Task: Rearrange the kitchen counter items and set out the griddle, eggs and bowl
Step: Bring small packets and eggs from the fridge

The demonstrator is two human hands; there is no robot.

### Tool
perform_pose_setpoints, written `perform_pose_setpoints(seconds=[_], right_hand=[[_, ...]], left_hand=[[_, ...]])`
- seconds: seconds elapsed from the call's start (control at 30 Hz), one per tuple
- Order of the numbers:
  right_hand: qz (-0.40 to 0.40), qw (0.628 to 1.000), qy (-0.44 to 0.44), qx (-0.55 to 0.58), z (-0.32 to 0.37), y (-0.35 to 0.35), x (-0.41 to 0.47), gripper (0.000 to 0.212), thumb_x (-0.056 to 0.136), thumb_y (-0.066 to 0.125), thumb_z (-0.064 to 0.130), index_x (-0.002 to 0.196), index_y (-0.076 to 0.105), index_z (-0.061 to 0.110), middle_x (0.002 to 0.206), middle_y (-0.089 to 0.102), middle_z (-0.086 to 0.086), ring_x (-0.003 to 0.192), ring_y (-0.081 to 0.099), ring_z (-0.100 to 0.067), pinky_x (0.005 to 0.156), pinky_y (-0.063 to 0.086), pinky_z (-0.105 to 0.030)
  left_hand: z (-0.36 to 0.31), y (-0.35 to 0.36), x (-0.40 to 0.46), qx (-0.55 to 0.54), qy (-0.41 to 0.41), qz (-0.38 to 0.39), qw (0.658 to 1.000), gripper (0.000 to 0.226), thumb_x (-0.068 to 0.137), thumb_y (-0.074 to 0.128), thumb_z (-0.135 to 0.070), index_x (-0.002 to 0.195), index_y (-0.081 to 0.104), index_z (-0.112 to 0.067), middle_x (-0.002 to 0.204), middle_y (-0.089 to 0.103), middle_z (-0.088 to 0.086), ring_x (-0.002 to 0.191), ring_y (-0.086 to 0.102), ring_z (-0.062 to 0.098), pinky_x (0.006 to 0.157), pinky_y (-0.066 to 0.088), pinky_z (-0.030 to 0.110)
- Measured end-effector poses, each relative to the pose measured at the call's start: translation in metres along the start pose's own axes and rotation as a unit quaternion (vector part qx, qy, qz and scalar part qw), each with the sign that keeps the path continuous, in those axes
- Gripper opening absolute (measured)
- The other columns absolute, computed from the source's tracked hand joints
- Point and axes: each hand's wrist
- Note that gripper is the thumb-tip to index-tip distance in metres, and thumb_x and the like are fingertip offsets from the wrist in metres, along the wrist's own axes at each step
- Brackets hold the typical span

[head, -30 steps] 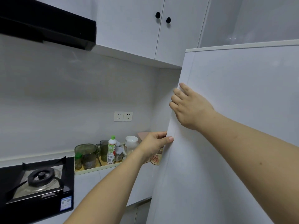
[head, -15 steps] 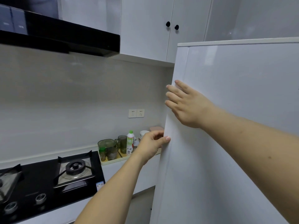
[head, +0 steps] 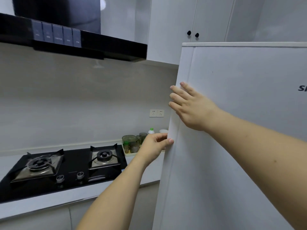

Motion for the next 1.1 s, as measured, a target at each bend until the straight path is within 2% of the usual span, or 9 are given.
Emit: perform_pose_setpoints(seconds=[0.1, 0.23, 0.33, 0.43, 0.57, 0.67, 0.8, 1.0, 1.1], right_hand=[[-0.041, 0.999, 0.002, 0.018, 0.011, -0.021, -0.004, 0.04, 0.081, 0.033, 0.014, 0.098, 0.069, 0.005, 0.107, 0.062, -0.016, 0.128, 0.048, -0.036, 0.112, 0.026, -0.05], [-0.077, 0.997, -0.022, 0.025, 0.017, -0.061, -0.014, 0.038, 0.082, 0.036, 0.017, 0.098, 0.069, 0.007, 0.11, 0.062, -0.015, 0.127, 0.049, -0.035, 0.112, 0.033, -0.051], [-0.107, 0.993, -0.024, 0.041, 0.024, -0.084, -0.02, 0.042, 0.084, 0.033, 0.019, 0.101, 0.069, 0.006, 0.112, 0.062, -0.017, 0.127, 0.049, -0.036, 0.111, 0.033, -0.051], [-0.123, 0.991, -0.025, 0.044, 0.03, -0.113, -0.031, 0.045, 0.086, 0.031, 0.021, 0.105, 0.068, 0.005, 0.115, 0.062, -0.017, 0.129, 0.047, -0.037, 0.113, 0.03, -0.052], [-0.153, 0.986, -0.026, 0.057, 0.034, -0.145, -0.045, 0.044, 0.086, 0.034, 0.02, 0.106, 0.069, 0.005, 0.116, 0.062, -0.018, 0.128, 0.048, -0.037, 0.111, 0.032, -0.052], [-0.173, 0.982, -0.024, 0.068, 0.037, -0.167, -0.054, 0.042, 0.087, 0.036, 0.02, 0.106, 0.07, 0.005, 0.115, 0.062, -0.017, 0.128, 0.049, -0.037, 0.11, 0.033, -0.053], [-0.205, 0.974, -0.026, 0.09, 0.04, -0.193, -0.068, 0.034, 0.088, 0.042, 0.017, 0.105, 0.068, 0.004, 0.115, 0.061, -0.017, 0.128, 0.048, -0.037, 0.111, 0.033, -0.054], [-0.236, 0.964, -0.042, 0.116, 0.039, -0.227, -0.091, 0.031, 0.092, 0.042, 0.016, 0.109, 0.064, 0.005, 0.121, 0.058, -0.017, 0.133, 0.043, -0.037, 0.114, 0.025, -0.053], [-0.254, 0.958, -0.05, 0.126, 0.039, -0.244, -0.104, 0.03, 0.09, 0.045, 0.017, 0.111, 0.063, 0.006, 0.123, 0.058, -0.016, 0.134, 0.041, -0.036, 0.114, 0.025, -0.053]], left_hand=[[-0.008, -0.002, -0.031, 0.013, -0.001, -0.021, 1.0, 0.023, 0.09, 0.069, -0.02, 0.112, 0.073, -0.015, 0.107, 0.074, -0.002, 0.106, 0.067, 0.017, 0.093, 0.053, 0.034], [-0.027, 0.003, -0.079, 0.004, 0.006, -0.052, 0.999, 0.022, 0.09, 0.067, -0.013, 0.111, 0.072, -0.01, 0.105, 0.075, 0.001, 0.099, 0.068, 0.014, 0.083, 0.054, 0.023], [-0.039, 0.005, -0.111, 0.019, 0.009, -0.063, 0.998, 0.019, 0.091, 0.066, -0.015, 0.109, 0.073, -0.014, 0.104, 0.075, 0.0, 0.099, 0.068, 0.012, 0.084, 0.053, 0.024], [-0.051, 0.011, -0.146, 0.036, -0.003, -0.087, 0.996, 0.019, 0.089, 0.069, -0.024, 0.107, 0.075, -0.019, 0.105, 0.074, -0.002, 0.101, 0.068, 0.013, 0.085, 0.049, 0.032], [-0.065, 0.016, -0.184, 0.05, -0.021, -0.096, 0.994, 0.029, 0.083, 0.071, -0.036, 0.108, 0.074, -0.023, 0.108, 0.074, 0.0, 0.106, 0.068, 0.025, 0.093, 0.046, 0.051], [-0.076, 0.023, -0.208, 0.053, -0.016, -0.102, 0.993, 0.025, 0.087, 0.07, -0.029, 0.108, 0.074, -0.017, 0.108, 0.074, 0.004, 0.105, 0.068, 0.025, 0.092, 0.047, 0.051], [-0.091, 0.03, -0.238, 0.044, -0.004, -0.101, 0.994, 0.02, 0.091, 0.066, -0.011, 0.109, 0.072, -0.005, 0.107, 0.073, 0.01, 0.107, 0.067, 0.029, 0.091, 0.054, 0.034], [-0.108, 0.039, -0.279, 0.055, -0.02, -0.084, 0.995, 0.023, 0.09, 0.068, -0.014, 0.11, 0.072, -0.003, 0.11, 0.072, 0.014, 0.11, 0.065, 0.034, 0.1, 0.049, 0.049], [-0.116, 0.044, -0.301, 0.062, -0.016, -0.078, 0.995, 0.025, 0.087, 0.072, -0.018, 0.109, 0.073, -0.006, 0.109, 0.073, 0.012, 0.107, 0.067, 0.034, 0.099, 0.05, 0.048]])
Point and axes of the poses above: each hand's wrist, its own x-axis towards the middle knuckle, its own y-axis out of the palm, z = x × y
